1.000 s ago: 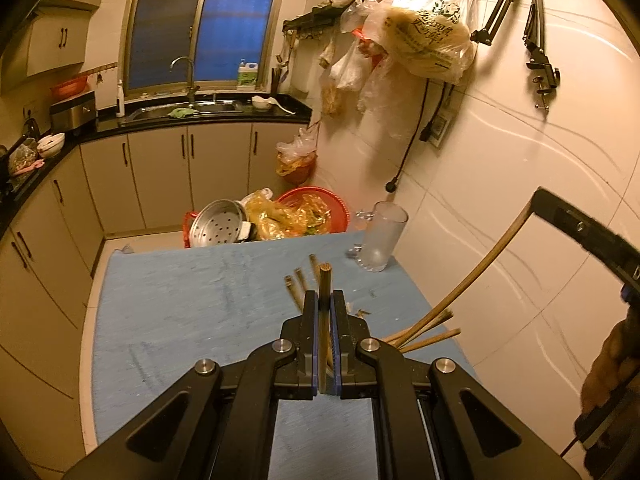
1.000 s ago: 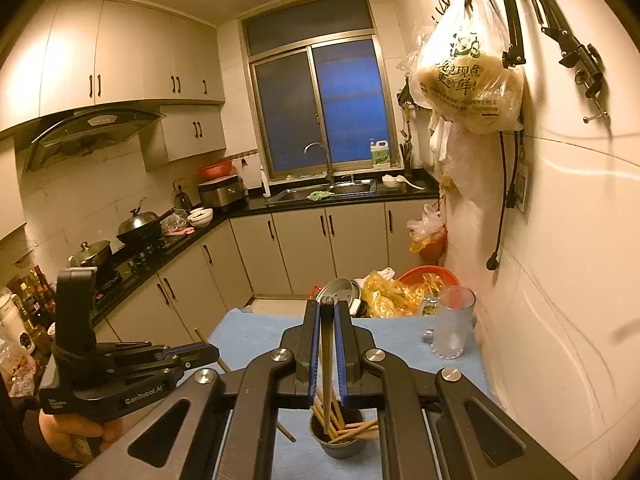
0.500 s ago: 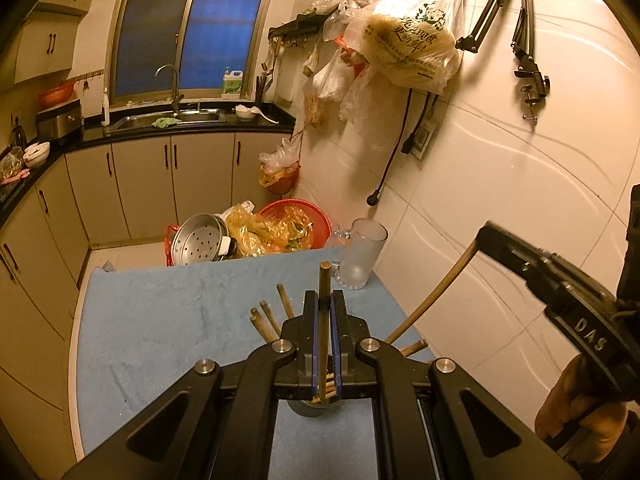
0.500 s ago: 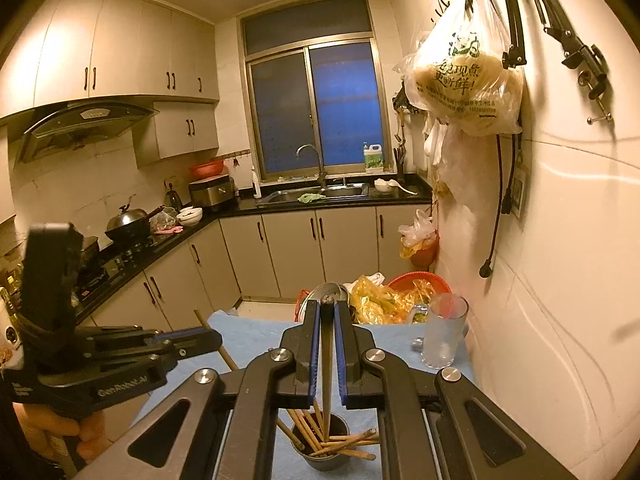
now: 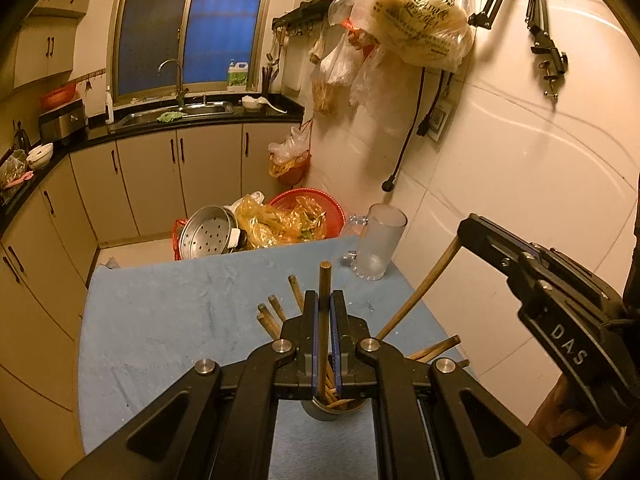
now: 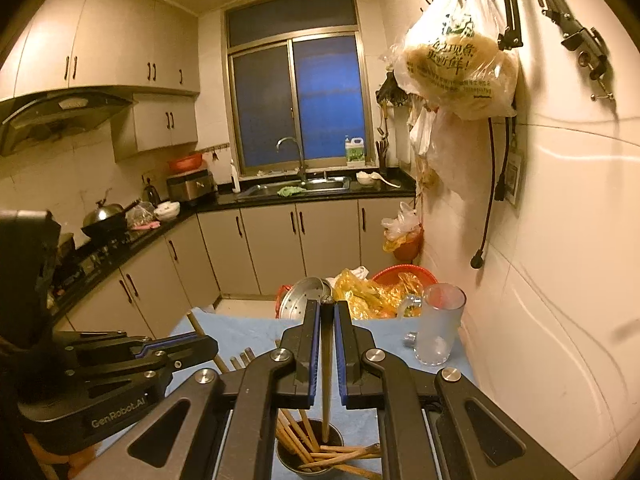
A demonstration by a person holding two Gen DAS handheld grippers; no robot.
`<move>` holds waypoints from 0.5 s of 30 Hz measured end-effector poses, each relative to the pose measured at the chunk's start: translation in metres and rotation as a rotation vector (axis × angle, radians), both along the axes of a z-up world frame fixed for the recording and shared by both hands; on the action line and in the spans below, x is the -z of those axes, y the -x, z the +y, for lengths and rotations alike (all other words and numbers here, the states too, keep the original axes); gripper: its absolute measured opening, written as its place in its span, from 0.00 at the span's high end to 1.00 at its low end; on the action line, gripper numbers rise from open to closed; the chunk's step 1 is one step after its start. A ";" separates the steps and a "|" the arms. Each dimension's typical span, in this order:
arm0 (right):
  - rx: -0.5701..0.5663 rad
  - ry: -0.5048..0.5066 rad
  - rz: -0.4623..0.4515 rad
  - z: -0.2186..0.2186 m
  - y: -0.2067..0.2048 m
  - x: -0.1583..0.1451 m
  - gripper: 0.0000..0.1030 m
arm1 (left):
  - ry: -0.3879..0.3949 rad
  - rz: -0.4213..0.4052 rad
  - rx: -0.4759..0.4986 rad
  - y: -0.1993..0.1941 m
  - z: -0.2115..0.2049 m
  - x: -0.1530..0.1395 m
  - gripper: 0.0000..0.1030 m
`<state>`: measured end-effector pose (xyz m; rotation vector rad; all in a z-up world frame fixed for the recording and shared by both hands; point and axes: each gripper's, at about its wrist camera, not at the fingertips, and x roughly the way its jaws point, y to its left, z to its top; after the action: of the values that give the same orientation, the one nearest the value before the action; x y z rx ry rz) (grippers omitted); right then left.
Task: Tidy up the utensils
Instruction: 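Lower the chopsticks into the black cup with both tools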
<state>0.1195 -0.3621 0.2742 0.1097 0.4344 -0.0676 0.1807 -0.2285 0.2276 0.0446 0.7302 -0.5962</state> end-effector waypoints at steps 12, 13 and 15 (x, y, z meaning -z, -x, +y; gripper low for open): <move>0.021 -0.003 0.095 -0.006 -0.019 0.035 0.92 | -0.022 0.054 -0.022 -0.011 0.006 0.025 0.94; 0.021 -0.004 0.100 -0.007 -0.020 0.037 0.92 | -0.025 0.059 -0.022 -0.011 0.006 0.027 0.94; 0.020 -0.006 0.113 -0.007 -0.021 0.040 0.92 | -0.027 0.064 -0.023 -0.012 0.006 0.030 0.94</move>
<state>0.1404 -0.3693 0.2340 0.1168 0.5460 -0.0924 0.1922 -0.2221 0.1974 0.0422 0.8004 -0.5677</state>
